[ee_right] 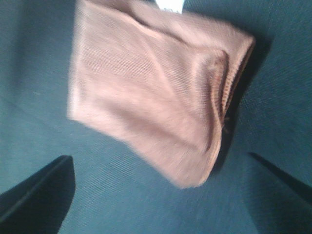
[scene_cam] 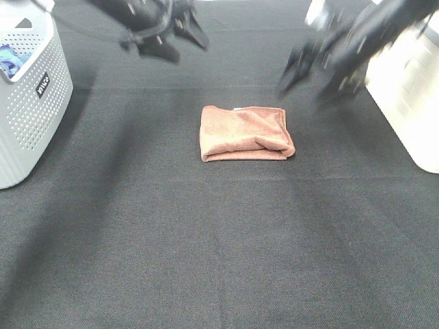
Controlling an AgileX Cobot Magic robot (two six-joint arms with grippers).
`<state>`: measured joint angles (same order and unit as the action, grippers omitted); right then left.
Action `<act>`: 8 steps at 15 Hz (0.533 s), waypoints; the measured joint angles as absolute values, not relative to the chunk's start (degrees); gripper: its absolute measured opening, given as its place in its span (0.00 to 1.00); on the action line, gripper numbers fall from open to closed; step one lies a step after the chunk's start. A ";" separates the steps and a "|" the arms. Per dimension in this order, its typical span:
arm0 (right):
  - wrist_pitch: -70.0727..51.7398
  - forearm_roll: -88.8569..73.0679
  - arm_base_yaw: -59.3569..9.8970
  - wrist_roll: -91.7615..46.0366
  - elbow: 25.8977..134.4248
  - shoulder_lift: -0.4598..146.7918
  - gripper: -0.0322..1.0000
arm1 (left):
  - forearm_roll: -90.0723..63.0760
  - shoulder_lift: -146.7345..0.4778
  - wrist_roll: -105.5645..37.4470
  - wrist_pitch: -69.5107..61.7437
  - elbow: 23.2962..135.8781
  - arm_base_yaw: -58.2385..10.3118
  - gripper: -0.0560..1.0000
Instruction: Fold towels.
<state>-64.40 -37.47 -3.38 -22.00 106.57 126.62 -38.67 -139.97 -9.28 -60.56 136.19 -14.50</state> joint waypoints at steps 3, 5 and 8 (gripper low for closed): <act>-68.75 -32.66 -3.38 -14.90 106.57 119.81 0.87 | -29.56 -134.87 -8.94 -68.70 136.19 -14.55 0.68; -69.16 -28.93 -3.38 -10.66 106.57 114.82 0.87 | -21.03 -130.41 -5.44 -69.39 135.85 -14.73 0.68; -69.44 -23.09 -3.38 -7.62 101.24 103.76 0.87 | -10.20 -119.00 -2.75 -69.44 135.39 -15.87 0.68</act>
